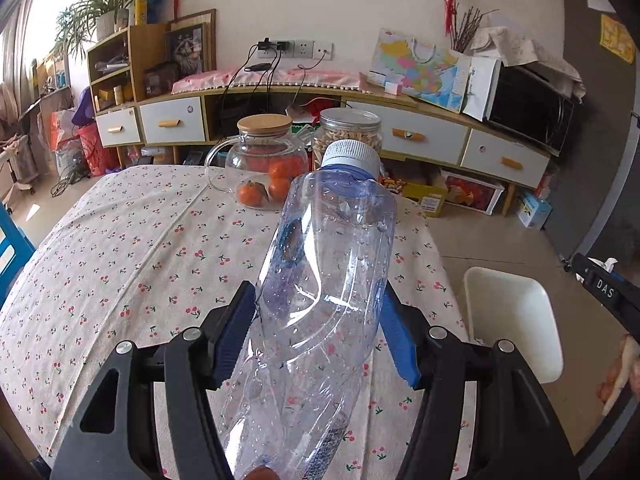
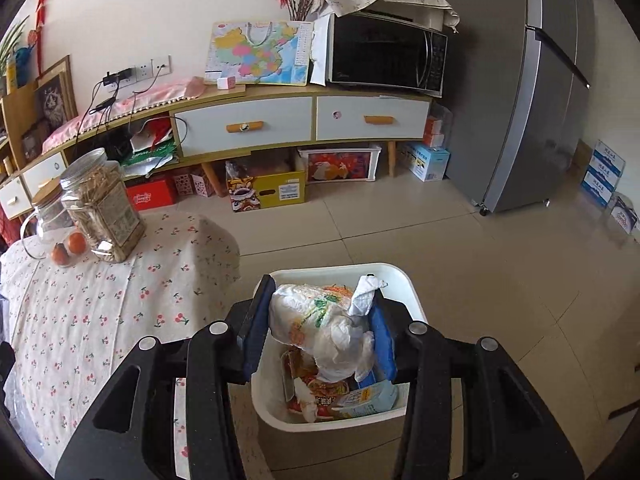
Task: Collect trash
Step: 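Carry the tissue bundle into the bin with the right tool while the left carries the bottle, then lower the water bottle into the bin and open the left tool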
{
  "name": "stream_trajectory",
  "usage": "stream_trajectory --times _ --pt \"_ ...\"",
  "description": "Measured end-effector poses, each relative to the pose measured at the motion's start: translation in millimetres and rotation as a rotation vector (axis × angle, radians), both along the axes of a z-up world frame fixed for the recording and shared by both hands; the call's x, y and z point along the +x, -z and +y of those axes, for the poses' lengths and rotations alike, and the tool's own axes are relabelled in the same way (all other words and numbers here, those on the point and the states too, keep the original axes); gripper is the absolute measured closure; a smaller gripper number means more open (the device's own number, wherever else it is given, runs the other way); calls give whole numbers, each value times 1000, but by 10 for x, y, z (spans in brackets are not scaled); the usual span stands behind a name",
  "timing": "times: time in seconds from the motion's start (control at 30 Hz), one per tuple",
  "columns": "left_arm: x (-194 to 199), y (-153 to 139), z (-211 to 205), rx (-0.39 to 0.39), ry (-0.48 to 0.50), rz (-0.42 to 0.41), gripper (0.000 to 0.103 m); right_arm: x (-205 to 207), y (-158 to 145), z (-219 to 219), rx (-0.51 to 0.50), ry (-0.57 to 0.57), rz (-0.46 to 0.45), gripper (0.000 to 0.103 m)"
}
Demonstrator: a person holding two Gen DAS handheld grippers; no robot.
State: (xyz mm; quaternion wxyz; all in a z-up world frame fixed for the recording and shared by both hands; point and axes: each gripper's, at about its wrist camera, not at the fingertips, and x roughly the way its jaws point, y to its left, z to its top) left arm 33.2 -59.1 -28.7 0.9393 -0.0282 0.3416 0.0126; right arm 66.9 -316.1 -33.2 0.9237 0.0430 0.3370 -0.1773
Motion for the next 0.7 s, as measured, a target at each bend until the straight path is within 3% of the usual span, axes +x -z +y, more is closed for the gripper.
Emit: stream_trajectory --times 0.17,0.23,0.4,0.7 --pt "66 59 -305 -19 51 21 42 30 23 -306 -12 88 -8 54" --pt "111 69 -488 -23 85 30 42 11 12 -431 -1 118 -7 35" --pt "215 27 -985 -6 189 31 42 -115 -58 -728 7 216 -32 14" --pt "404 -90 -1765 16 329 44 42 -486 -224 -1337 102 413 -92 7"
